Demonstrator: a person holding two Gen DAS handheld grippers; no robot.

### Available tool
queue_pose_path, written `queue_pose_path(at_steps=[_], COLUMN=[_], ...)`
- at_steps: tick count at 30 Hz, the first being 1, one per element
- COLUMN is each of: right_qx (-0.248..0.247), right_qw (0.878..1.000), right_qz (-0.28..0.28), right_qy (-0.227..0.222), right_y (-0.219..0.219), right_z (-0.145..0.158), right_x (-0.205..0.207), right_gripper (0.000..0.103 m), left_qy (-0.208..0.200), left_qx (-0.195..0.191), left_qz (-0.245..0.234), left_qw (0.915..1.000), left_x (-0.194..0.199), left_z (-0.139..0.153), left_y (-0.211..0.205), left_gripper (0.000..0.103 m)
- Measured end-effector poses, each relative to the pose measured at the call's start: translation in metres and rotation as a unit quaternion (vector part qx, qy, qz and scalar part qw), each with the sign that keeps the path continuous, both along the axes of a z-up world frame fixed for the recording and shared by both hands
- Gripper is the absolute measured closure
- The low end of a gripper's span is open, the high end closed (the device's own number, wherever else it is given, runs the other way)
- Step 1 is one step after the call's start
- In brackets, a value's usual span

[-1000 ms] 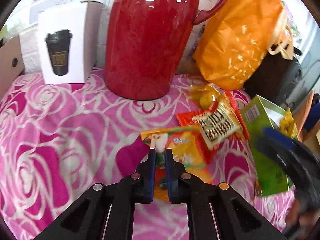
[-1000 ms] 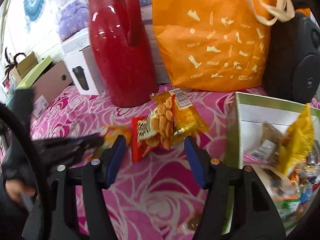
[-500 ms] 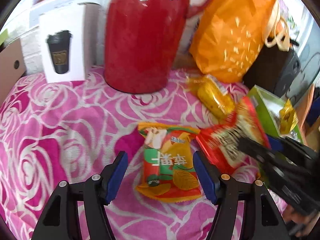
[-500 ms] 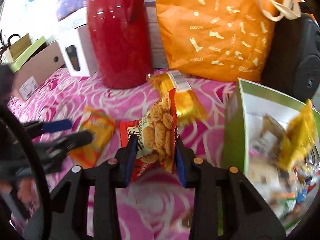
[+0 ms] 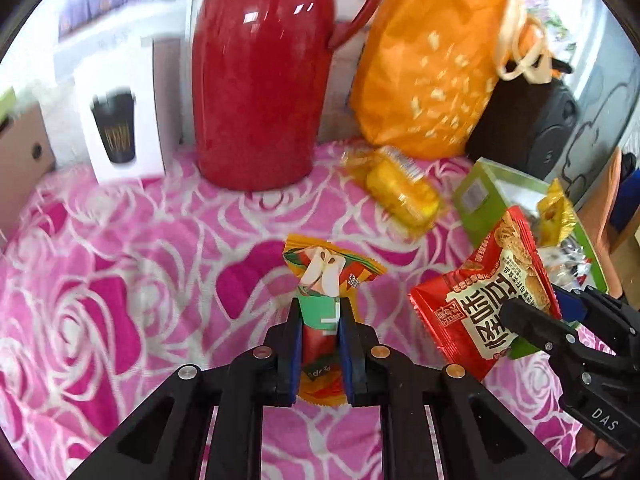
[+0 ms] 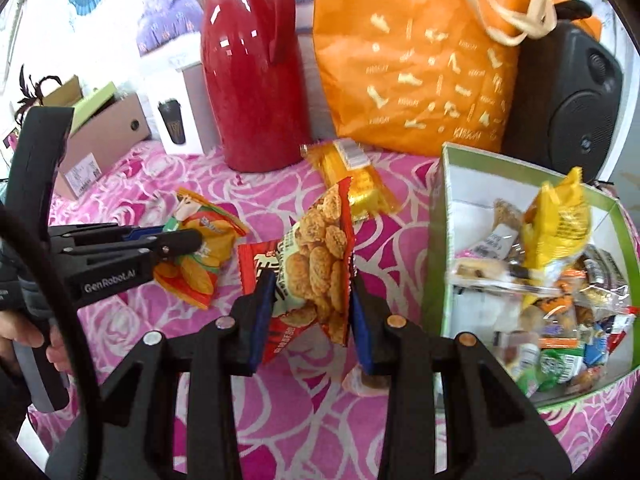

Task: Organize snacks
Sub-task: 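Grasp the green-orange chip bag with the left gripper while the right grasps the red cookie bag, then carry both bags over the green box and open both grippers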

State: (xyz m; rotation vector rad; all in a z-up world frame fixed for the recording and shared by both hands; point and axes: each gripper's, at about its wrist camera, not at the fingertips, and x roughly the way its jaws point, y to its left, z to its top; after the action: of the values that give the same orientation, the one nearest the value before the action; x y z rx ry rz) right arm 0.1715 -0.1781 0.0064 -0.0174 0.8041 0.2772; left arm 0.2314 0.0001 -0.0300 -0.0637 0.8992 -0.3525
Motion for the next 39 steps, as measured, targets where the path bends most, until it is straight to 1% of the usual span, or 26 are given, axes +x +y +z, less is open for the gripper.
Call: queue_pose_path(at_steps=[1,4,7,9,13,15,16,19,22,23,24,27,29,30,32,33,34,36,37,38,39], right_qx=[0.001,0.007,0.018,0.024,0.032,0.036,0.036,0.03,0.046,0.046,0.044,0.063,0.06,0.057,0.045,0.039,0.037,0.053,0.063,0.075,0.085], right_qw=[1.0,1.0,0.998,0.997,0.993,0.99,0.988,0.985,0.982,0.982,0.98,0.975,0.973,0.974,0.978,0.98,0.981,0.983,0.983,0.983,0.983], right_qz=[-0.002,-0.008,-0.02,-0.033,-0.076,-0.096,-0.112,-0.142,-0.158,-0.163,-0.171,-0.188,-0.197,-0.197,-0.191,-0.187,-0.184,-0.174,-0.17,-0.167,-0.161], right_qy=[-0.008,-0.026,-0.049,-0.065,-0.089,-0.099,-0.099,-0.095,-0.087,-0.087,-0.09,-0.104,-0.105,-0.098,-0.068,-0.06,-0.05,-0.039,-0.037,-0.035,-0.032], right_y=[-0.003,-0.011,-0.023,-0.036,-0.074,-0.092,-0.105,-0.133,-0.159,-0.164,-0.17,-0.192,-0.202,-0.205,-0.208,-0.207,-0.205,-0.201,-0.2,-0.199,-0.197], right_z=[0.006,0.019,0.034,0.045,0.063,0.068,0.069,0.065,0.058,0.058,0.059,0.065,0.067,0.066,0.059,0.055,0.049,0.037,0.033,0.029,0.025], right_x=[-0.005,-0.017,-0.031,-0.04,-0.055,-0.061,-0.063,-0.065,-0.063,-0.063,-0.063,-0.064,-0.059,-0.055,-0.049,-0.049,-0.051,-0.059,-0.063,-0.066,-0.067], right_gripper=[0.065,0.065,0.065,0.066,0.067,0.08,0.08,0.08,0.082,0.086,0.103,0.102,0.102,0.102,0.101,0.096,0.087,0.034,0.027,0.024,0.024], left_qy=[-0.01,-0.035,-0.055,-0.067,-0.099,-0.108,-0.11,-0.109,-0.096,-0.092,-0.091,-0.086,-0.08,-0.077,-0.07,-0.065,-0.063,-0.058,-0.053,-0.048,-0.044], left_qx=[0.002,-0.01,-0.031,-0.038,-0.05,-0.055,-0.056,-0.056,-0.058,-0.058,-0.057,-0.051,-0.046,-0.045,-0.044,-0.043,-0.041,-0.037,-0.035,-0.033,-0.032], left_qz=[-0.004,-0.016,-0.034,-0.049,-0.088,-0.109,-0.115,-0.139,-0.157,-0.162,-0.166,-0.179,-0.187,-0.189,-0.191,-0.193,-0.192,-0.192,-0.191,-0.192,-0.195], left_qw=[0.9999,0.9992,0.9974,0.9958,0.99,0.9866,0.9857,0.9827,0.9812,0.9808,0.9803,0.9788,0.978,0.9779,0.9781,0.9781,0.9784,0.979,0.9796,0.9796,0.9793], left_x=[-0.005,-0.017,-0.03,-0.036,-0.051,-0.056,-0.057,-0.056,-0.056,-0.056,-0.057,-0.058,-0.056,-0.055,-0.055,-0.054,-0.054,-0.052,-0.05,-0.049,-0.049], left_z=[0.008,0.032,0.057,0.073,0.102,0.112,0.115,0.117,0.112,0.111,0.11,0.108,0.105,0.103,0.099,0.095,0.092,0.086,0.081,0.078,0.076], left_y=[-0.002,-0.011,-0.023,-0.031,-0.066,-0.086,-0.093,-0.122,-0.148,-0.154,-0.161,-0.178,-0.188,-0.192,-0.196,-0.198,-0.199,-0.2,-0.201,-0.202,-0.203], left_gripper=[0.088,0.089,0.089,0.089,0.089,0.089,0.089,0.089,0.089,0.089,0.089,0.089,0.089,0.089,0.089,0.089,0.089,0.089,0.089,0.088,0.088])
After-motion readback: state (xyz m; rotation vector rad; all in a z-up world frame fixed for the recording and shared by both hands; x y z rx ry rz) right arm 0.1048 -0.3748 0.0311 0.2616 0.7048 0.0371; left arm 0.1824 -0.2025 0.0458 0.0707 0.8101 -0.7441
